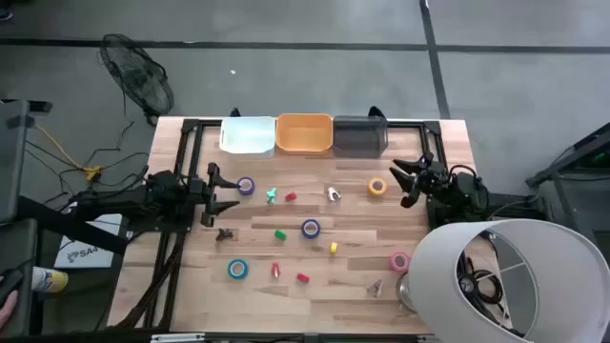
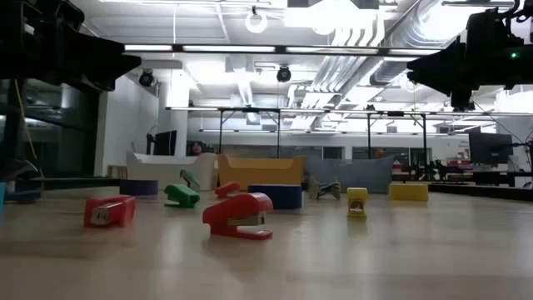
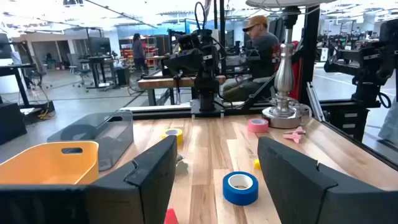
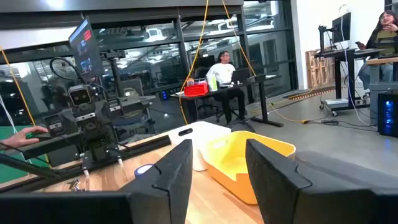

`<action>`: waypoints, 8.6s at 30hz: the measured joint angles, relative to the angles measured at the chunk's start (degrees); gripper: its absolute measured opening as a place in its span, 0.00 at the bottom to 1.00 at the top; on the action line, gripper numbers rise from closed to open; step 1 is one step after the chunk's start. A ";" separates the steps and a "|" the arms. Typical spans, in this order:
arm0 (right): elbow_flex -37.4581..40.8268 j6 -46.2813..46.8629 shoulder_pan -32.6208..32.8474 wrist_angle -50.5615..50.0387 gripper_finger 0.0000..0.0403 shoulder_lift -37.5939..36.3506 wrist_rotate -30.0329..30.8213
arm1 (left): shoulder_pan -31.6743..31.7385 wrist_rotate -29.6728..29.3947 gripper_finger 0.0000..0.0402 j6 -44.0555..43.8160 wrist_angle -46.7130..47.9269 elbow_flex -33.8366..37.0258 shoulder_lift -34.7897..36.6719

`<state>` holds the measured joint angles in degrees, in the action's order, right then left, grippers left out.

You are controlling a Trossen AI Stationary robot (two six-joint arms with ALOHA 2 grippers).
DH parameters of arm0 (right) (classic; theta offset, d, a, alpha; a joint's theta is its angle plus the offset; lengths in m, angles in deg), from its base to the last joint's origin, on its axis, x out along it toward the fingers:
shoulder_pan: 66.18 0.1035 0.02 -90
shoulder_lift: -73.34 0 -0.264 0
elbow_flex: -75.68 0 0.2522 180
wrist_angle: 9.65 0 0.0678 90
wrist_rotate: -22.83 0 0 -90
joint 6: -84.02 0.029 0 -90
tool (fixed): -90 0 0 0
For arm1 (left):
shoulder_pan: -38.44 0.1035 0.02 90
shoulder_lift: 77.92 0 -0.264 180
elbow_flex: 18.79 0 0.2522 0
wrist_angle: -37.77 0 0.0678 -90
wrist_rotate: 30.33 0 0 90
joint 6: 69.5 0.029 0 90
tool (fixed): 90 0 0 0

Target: Pick and place Stapler, Stapler remover, tape

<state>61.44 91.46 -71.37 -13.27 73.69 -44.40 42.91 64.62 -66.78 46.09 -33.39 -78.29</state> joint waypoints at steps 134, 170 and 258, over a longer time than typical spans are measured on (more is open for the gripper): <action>-32.91 33.66 -29.20 -49.67 0.35 50.79 -15.02 | 0.01 0.00 0.55 0.00 0.00 0.00 0.00; -32.91 32.58 -29.22 -47.78 0.61 69.82 -24.55 | 0.00 0.00 0.55 0.01 0.02 0.01 0.01; -32.80 37.11 -26.01 -43.70 0.22 78.09 -25.76 | 0.00 0.00 0.55 0.00 0.02 0.00 0.02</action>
<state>28.65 128.57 -97.38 -56.98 151.77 -70.15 42.91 64.62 -66.78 46.12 -33.39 -78.28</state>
